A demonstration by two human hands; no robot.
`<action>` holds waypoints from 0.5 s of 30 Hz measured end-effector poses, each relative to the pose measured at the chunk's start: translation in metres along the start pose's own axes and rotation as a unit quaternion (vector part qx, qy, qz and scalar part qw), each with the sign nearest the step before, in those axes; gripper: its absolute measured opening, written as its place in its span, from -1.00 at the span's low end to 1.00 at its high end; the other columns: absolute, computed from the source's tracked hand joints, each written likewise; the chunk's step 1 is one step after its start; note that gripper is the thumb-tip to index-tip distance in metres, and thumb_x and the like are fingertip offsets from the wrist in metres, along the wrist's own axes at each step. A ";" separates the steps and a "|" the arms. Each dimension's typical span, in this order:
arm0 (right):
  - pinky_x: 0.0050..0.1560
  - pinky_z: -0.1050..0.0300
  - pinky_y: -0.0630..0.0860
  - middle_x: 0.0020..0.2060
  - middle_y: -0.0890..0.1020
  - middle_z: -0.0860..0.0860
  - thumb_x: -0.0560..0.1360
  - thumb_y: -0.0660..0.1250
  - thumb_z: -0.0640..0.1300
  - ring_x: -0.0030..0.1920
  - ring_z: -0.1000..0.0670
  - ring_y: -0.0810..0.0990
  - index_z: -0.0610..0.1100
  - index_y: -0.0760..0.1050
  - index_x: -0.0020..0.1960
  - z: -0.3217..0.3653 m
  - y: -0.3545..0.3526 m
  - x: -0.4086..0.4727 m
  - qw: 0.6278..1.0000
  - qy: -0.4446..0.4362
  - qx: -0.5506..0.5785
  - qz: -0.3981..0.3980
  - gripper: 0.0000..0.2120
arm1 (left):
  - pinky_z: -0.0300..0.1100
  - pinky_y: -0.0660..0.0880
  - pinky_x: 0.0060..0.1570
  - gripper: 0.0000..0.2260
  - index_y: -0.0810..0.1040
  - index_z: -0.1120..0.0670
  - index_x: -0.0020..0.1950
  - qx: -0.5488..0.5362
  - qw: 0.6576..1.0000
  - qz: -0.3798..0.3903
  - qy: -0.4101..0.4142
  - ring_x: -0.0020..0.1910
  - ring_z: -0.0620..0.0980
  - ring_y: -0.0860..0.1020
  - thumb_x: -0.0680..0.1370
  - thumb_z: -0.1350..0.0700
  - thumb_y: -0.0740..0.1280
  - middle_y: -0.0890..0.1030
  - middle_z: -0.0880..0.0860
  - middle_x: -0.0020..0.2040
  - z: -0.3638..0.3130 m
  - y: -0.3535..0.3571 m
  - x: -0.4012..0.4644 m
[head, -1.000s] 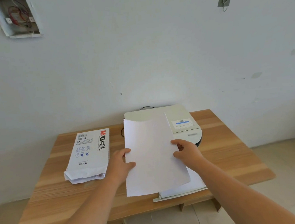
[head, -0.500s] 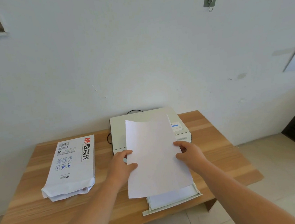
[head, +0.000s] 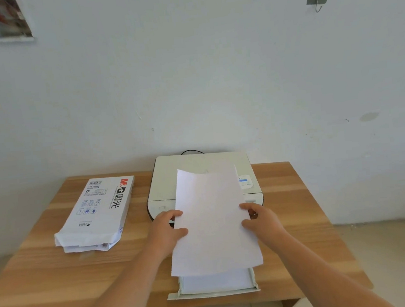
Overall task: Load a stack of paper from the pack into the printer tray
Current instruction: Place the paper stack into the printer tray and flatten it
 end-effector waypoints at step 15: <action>-0.21 0.27 0.45 -0.11 0.54 0.09 0.45 0.31 -0.33 -0.15 0.10 0.52 -0.05 0.50 0.28 -0.055 0.010 -0.021 0.997 0.044 0.031 0.054 -0.56 | -0.21 0.54 -0.15 -0.58 0.49 -0.03 0.22 0.002 0.998 0.008 -0.061 -0.01 -0.08 0.53 0.40 0.16 0.49 0.49 -0.05 0.10 0.032 0.029 -0.047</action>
Point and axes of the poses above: each hand's wrist, its own x-axis towards the middle knuckle, its own y-axis out of the palm, z = x × y, the point moved 4 cm from there along x, towards the middle knuckle
